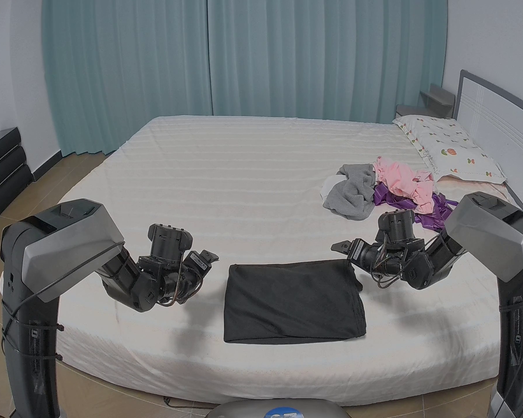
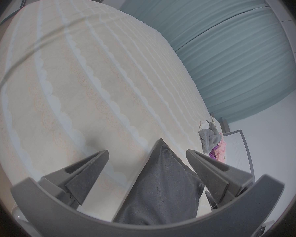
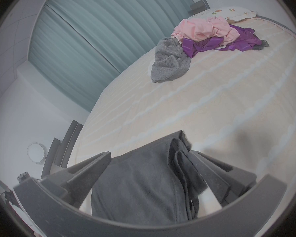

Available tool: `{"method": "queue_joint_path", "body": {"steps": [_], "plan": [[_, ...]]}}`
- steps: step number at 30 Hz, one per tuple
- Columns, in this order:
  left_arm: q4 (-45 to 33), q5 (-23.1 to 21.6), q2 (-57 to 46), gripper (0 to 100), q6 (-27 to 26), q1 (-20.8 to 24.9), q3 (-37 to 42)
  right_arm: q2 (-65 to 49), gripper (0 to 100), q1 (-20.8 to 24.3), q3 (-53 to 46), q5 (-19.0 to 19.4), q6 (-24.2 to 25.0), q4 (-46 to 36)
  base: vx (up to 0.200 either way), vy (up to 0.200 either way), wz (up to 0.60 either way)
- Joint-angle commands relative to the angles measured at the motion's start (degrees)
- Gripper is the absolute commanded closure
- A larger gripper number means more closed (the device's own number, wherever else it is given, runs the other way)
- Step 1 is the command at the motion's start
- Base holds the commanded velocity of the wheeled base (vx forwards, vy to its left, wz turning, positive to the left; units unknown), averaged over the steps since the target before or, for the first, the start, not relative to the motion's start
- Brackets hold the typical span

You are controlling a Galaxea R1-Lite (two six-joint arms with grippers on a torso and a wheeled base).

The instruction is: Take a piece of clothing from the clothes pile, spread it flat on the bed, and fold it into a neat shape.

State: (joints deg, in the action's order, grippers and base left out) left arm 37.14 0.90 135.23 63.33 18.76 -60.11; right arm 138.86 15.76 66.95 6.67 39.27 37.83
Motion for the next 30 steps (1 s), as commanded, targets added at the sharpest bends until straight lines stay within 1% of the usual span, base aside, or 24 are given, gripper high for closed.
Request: {"method": "queue_joint_path", "body": {"steps": [1,7,8,13,15,18,21,25,30], "plan": [[0.0,0.1,0.0,0,0.0,0.0,0.0,5.2,0,0.3,7.0,-1.0,0.4,-3.8,0.000,0.000,0.00],[0.0,0.1,0.0,0,-0.1,0.0,-0.1,7.3,0,0.4,11.6,-1.1,0.5,-7.6,0.000,0.000,0.00],[0.0,0.1,0.0,0,-0.1,0.0,-0.1,7.6,100,0.5,12.1,-1.1,0.5,-7.7,0.000,0.000,0.00],[0.0,0.1,0.0,0,-0.1,0.0,-0.1,9.0,100,0.8,14.1,-1.8,0.5,-8.1,0.000,0.000,0.00],[0.0,0.1,0.0,0,-0.1,0.0,-0.1,9.2,100,0.8,15.2,-3.6,0.4,-8.7,0.000,0.000,0.00],[0.0,0.1,0.0,0,-0.1,0.0,0.0,9.0,100,0.1,17.0,-4.6,0.4,-11.5,0.000,0.000,0.00],[0.0,0.2,0.1,0,-0.5,0.0,0.0,8.9,100,-1.1,17.5,-4.7,0.5,-12.8,0.000,0.000,0.00],[0.1,0.2,0.2,0,-0.6,0.0,0.0,9.6,100,-2.1,17.5,-5.3,0.4,-12.6,0.000,0.000,0.00],[0.1,0.2,0.2,0,-0.6,0.0,0.0,9.8,100,-2.3,17.4,-5.3,0.5,-12.3,0.000,0.000,0.00]]}}
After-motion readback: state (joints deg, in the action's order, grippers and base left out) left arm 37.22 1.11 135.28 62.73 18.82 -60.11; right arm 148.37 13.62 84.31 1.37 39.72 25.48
